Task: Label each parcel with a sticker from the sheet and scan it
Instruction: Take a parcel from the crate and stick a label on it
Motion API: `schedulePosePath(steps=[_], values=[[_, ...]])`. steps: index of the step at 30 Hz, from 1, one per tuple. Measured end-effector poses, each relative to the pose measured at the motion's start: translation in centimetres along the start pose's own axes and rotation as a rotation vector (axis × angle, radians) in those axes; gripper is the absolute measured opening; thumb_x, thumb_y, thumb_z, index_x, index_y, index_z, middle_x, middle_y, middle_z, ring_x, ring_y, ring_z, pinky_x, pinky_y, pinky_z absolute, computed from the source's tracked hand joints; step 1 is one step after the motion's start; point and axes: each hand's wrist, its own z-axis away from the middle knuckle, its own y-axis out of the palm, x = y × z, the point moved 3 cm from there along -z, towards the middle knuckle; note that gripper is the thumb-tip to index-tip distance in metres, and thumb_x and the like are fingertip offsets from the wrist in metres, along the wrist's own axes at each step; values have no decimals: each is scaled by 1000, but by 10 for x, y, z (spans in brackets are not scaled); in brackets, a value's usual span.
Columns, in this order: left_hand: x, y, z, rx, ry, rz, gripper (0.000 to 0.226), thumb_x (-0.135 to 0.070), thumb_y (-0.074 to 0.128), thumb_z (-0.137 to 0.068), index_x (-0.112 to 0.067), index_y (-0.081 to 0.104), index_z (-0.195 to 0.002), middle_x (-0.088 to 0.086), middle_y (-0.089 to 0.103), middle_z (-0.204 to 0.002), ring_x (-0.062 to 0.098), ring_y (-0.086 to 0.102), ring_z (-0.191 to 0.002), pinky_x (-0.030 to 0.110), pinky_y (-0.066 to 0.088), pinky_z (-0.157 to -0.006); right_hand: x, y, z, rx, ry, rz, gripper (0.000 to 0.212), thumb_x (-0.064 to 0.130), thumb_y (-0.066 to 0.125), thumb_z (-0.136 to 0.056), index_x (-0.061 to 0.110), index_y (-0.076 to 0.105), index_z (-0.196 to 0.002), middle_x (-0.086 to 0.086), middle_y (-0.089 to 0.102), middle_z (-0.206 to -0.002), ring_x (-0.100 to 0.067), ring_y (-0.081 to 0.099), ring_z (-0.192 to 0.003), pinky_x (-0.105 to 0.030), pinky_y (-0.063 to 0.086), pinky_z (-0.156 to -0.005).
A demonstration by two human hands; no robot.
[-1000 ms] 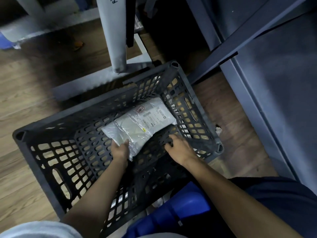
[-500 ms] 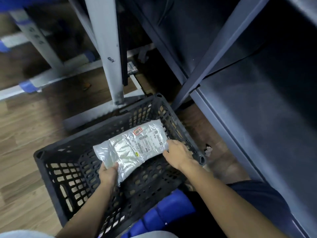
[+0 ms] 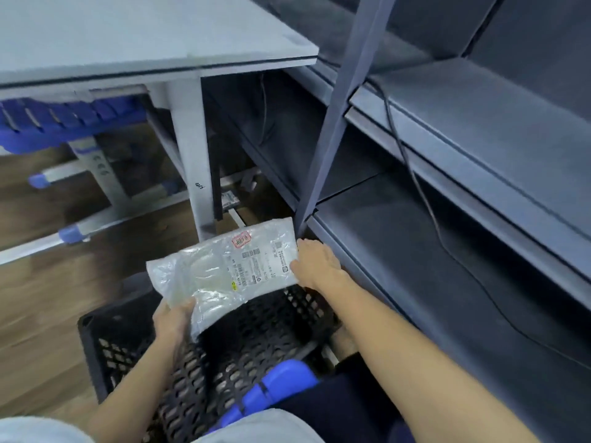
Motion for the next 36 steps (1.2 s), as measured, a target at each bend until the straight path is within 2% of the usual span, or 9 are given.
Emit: schedulePosePath(steps=[4,9,11,16,19,23,25,31,36], values=[[-56,14,21,69,125,40,29,-8,67,-86,-14,64,-113,2,66,-100,17,61,-75,31,49,-67,4,-51,12,-133,-20,35,33,18,43,-92,5,51,-122,-12,55,-124,-29,50,-113,-37,37,-96],[-132,34,52,134,289,103,13,-13,66,-86,-25,62,-83,-10,64,-76,5,55,-56,17,44,-38,11,-126,26,-347,-45,60,32,17,43,-93,2,50,-121,-13,56,-123,-29,50,-113,-36,37,-95],[-165,43,68,186,359,145,15,-11,66,-85,-25,63,-84,-3,66,-85,5,56,-55,21,47,-44,13,-159,36,-440,-61,67,33,18,44,-93,2,50,-122,-13,56,-123,-30,51,-113,-35,38,-93],[-241,67,116,333,539,235,29,-9,73,-80,-19,65,-106,2,68,-107,18,64,-90,37,49,-87,1,-241,69,-619,-67,79,32,12,40,-92,3,54,-119,-13,58,-122,-29,52,-110,-32,38,-86],[-274,96,150,431,597,277,21,-15,73,-82,-22,67,-101,-6,70,-101,12,66,-90,31,50,-83,-20,-281,93,-685,-30,59,31,14,38,-93,3,55,-117,-11,59,-119,-28,53,-109,-34,40,-89],[-306,148,200,587,652,301,16,-9,68,-85,-24,66,-92,-8,69,-94,10,65,-82,26,54,-65,-61,-325,124,-805,75,19,24,16,38,-94,3,56,-103,-10,59,-103,-28,54,-95,-32,37,-74],[-318,175,223,652,667,294,19,-8,67,-86,-22,65,-98,-8,69,-96,12,65,-86,28,53,-72,-85,-342,139,-854,134,-1,28,18,38,-94,2,56,-108,-11,61,-109,-28,55,-97,-30,37,-74],[-325,256,282,780,688,266,21,-7,66,-86,-27,64,-93,-10,67,-95,14,63,-90,31,50,-80,-156,-366,192,-939,319,11,31,26,39,-95,4,53,-110,-10,57,-108,-29,53,-102,-33,38,-83],[-307,307,323,869,699,174,14,-18,68,-86,-30,61,-85,-12,64,-89,10,60,-84,24,46,-67,-212,-360,240,-956,497,90,36,34,40,-98,2,51,-112,-12,57,-116,-30,51,-110,-34,36,-92]])
